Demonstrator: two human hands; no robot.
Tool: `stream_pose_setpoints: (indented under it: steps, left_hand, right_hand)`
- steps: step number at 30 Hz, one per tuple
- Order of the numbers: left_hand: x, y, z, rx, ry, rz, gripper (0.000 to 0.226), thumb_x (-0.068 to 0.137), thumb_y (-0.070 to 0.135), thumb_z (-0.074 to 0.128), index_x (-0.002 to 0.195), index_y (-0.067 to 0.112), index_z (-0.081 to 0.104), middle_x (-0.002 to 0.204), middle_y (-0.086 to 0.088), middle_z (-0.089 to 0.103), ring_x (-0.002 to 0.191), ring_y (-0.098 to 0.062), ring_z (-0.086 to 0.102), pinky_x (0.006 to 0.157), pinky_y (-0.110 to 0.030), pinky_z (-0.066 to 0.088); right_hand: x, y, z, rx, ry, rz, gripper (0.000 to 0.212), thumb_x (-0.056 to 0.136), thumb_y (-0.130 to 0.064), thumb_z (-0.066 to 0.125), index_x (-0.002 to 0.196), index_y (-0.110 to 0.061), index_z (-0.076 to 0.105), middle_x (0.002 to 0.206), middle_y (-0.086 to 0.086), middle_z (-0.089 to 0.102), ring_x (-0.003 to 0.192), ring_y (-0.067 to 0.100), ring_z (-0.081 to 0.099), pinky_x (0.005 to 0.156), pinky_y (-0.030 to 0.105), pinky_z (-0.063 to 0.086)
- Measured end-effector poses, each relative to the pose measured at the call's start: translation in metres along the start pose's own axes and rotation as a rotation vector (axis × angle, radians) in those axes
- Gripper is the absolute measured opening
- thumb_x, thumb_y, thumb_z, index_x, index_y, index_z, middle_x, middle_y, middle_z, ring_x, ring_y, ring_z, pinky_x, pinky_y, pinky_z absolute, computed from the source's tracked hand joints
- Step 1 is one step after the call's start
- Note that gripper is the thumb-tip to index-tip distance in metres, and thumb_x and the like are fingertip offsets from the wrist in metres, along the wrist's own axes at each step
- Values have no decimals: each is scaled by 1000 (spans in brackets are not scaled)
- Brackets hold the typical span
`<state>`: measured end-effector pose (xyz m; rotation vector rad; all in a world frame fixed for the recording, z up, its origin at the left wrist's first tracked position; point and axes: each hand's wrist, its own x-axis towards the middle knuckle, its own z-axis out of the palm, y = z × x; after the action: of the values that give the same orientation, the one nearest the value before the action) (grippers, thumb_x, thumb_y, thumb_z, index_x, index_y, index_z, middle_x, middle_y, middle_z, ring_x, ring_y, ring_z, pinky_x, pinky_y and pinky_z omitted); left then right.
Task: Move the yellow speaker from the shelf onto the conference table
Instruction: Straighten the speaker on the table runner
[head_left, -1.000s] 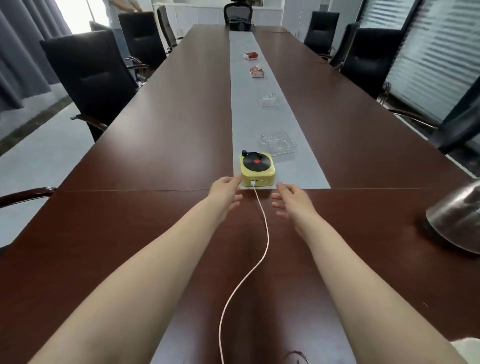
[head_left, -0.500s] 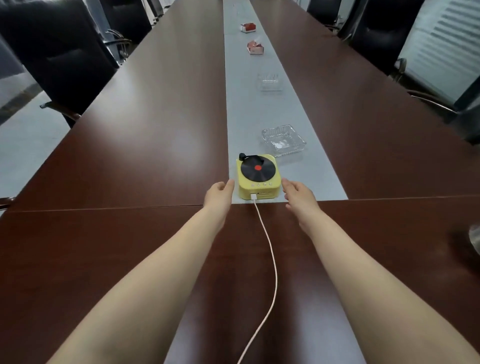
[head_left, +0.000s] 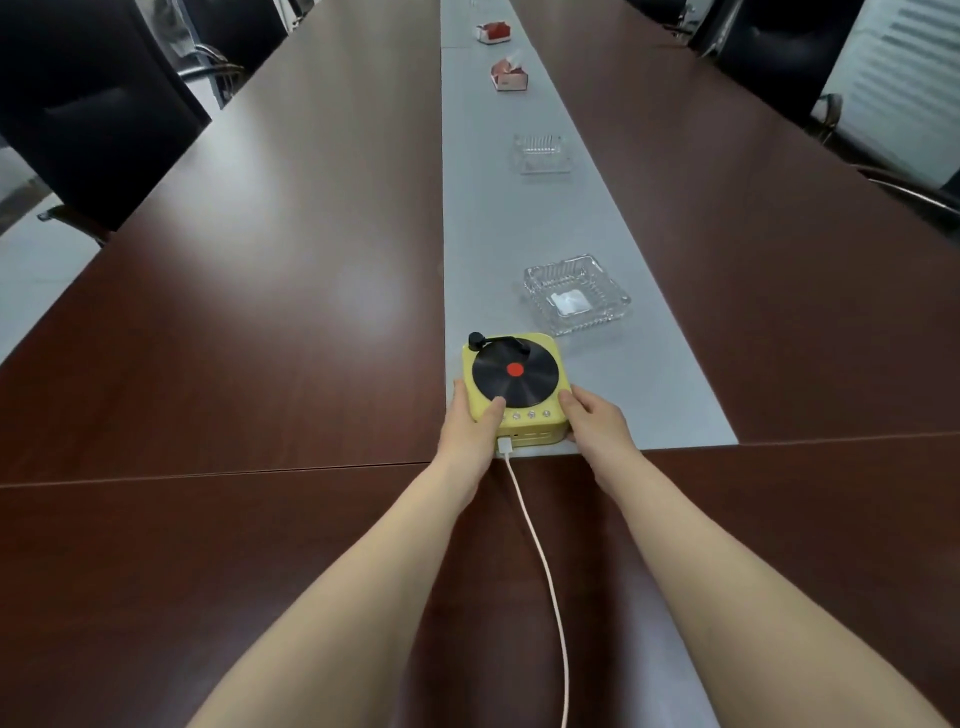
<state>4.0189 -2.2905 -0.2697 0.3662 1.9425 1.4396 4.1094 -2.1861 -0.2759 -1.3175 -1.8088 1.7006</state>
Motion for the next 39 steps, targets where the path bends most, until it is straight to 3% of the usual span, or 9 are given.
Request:
stream_pose_setpoints:
  steps: [3, 7, 13, 17, 24, 28, 34, 39]
  left_hand:
    - [4, -10, 2, -16, -13, 20, 74, 94, 30, 51, 152, 25, 4, 156, 4, 24, 142, -16, 26, 114, -31, 26]
    - [6, -17, 5, -46, -2, 30, 79, 92, 29, 55, 151, 29, 3, 157, 3, 23, 142, -16, 26, 117, -38, 25]
    - [8, -14, 5, -210, 36, -7, 75, 90, 13, 60, 150, 27, 17, 147, 1, 40, 125, -14, 45, 105, -28, 38]
    - [9, -9, 4, -200, 43, -24, 74, 89, 12, 60, 150, 27, 19, 130, 4, 45, 112, -12, 47, 93, -24, 39]
    - [9, -11, 1, -155, 31, 0, 74, 89, 13, 60, 150, 26, 21, 134, 3, 49, 112, -12, 49, 91, -23, 40]
    - [9, -13, 1, -128, 33, 13, 73, 89, 15, 61, 150, 26, 22, 138, 1, 48, 118, -14, 50, 98, -26, 42]
    - [7, -16, 3, -121, 59, 47, 70, 88, 16, 62, 148, 24, 27, 137, 4, 50, 118, -12, 50, 96, -22, 40]
    - [5, -16, 4, -101, 69, 65, 68, 90, 18, 60, 149, 24, 27, 136, 4, 50, 116, -9, 49, 95, -20, 38]
  right_hand:
    - [3, 9, 1, 108, 6, -21, 18, 97, -24, 48, 105, -22, 65, 87, -12, 66, 87, 7, 62, 91, 28, 50]
    - [2, 14, 3, 170, 15, -51, 16, 97, -23, 48, 98, -25, 64, 84, -15, 67, 79, -1, 61, 73, 12, 49]
    - [4, 17, 3, 193, 10, -76, 16, 97, -24, 47, 101, -25, 63, 86, -14, 66, 82, 0, 60, 75, 14, 47]
    - [5, 18, 5, 204, 15, -86, 17, 97, -24, 47, 102, -24, 63, 87, -12, 67, 83, 3, 61, 74, 14, 47]
    - [5, 18, 7, 216, 35, -90, 20, 98, -23, 46, 89, -26, 64, 83, -10, 66, 82, 9, 61, 80, 22, 48]
    - [5, 19, 8, 221, 33, -95, 22, 98, -23, 46, 86, -28, 65, 84, -10, 67, 85, 11, 62, 84, 25, 48]
    - [4, 19, 7, 239, 21, -106, 19, 98, -23, 45, 96, -23, 64, 85, -12, 67, 82, 3, 62, 68, 7, 49]
    - [3, 19, 6, 242, 9, -107, 20, 99, -23, 44, 99, -21, 64, 86, -10, 67, 82, 3, 62, 63, 3, 49]
